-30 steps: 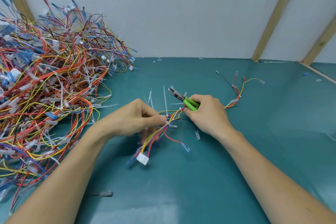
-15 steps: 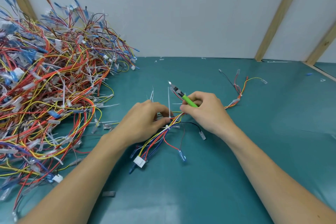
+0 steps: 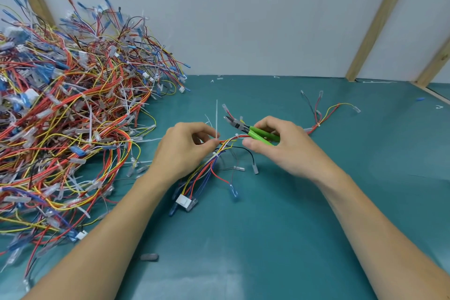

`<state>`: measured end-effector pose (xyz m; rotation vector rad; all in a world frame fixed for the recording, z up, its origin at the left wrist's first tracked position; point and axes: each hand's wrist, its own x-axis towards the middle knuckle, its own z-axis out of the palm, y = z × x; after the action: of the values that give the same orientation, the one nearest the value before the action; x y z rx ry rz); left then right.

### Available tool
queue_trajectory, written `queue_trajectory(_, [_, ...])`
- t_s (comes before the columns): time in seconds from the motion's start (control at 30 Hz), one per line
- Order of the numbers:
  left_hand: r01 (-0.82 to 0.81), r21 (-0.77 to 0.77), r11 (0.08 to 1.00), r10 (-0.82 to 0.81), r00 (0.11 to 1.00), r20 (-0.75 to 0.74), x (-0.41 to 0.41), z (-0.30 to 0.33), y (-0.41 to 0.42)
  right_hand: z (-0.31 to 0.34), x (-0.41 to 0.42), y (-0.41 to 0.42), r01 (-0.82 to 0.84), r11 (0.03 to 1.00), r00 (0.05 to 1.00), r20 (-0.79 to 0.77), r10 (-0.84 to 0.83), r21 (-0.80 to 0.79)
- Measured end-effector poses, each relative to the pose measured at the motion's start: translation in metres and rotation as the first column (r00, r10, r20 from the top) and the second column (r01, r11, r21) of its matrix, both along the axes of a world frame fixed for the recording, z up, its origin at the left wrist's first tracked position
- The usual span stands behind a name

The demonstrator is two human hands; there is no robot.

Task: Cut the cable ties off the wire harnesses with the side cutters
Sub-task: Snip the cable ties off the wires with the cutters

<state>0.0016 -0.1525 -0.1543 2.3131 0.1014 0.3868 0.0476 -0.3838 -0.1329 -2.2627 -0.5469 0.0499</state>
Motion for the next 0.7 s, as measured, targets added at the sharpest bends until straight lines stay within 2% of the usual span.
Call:
queue_trajectory(0.13, [0.026,-0.116,0.993,-0.029,0.999,-0.023,0.001,0.004,0.002,0.005,0.000,-0.004,0.069,0.988,0.991,0.127,-0.052,-0.136])
queue_trajectory(0.23, [0.055,-0.154,0.987,-0.059,0.998,-0.026,0.001,0.005,0.002,0.008,0.001,-0.012,0.058,0.979,0.990,0.136,-0.032,-0.194])
queue_trajectory(0.43, [0.047,-0.088,0.995,-0.041,0.997,0.065,-0.001,0.003,-0.002,0.006,-0.002,-0.008,0.062,0.940,0.977,0.215,0.012,-0.336])
queue_trajectory(0.7, [0.084,-0.022,0.996,-0.077,0.977,0.197,-0.005,0.009,-0.008,0.009,-0.008,-0.004,0.066,0.950,0.963,0.268,0.019,-0.306])
